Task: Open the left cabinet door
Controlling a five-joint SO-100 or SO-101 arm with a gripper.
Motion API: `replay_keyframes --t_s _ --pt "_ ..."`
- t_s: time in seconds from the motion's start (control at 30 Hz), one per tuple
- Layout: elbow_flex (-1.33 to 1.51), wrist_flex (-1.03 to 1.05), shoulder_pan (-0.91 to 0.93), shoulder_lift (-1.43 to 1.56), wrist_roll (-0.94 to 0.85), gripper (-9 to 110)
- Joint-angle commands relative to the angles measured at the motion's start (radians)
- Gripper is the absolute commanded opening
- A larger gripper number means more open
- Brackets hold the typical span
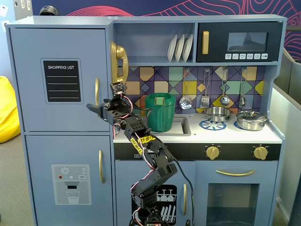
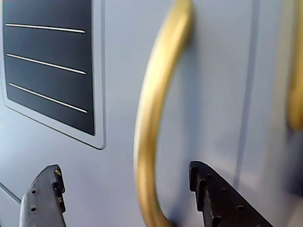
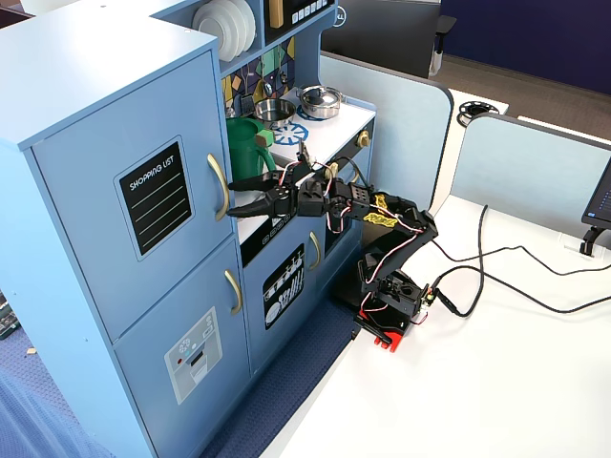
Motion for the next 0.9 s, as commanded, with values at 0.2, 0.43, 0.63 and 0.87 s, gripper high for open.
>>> replay_keyframes --t_s 0.2,0.43,0.63,0.87 --pt "-0.098 -0.051 -0.158 -0.067 -0.163 25" --pt "-0.052 0.028 -0.25 0.021 -0.256 24" --pt "-0.003 0.084 -0.199 0.143 -0.256 23" --pt "0.06 0.202 -0.167 0.337 -0.267 22"
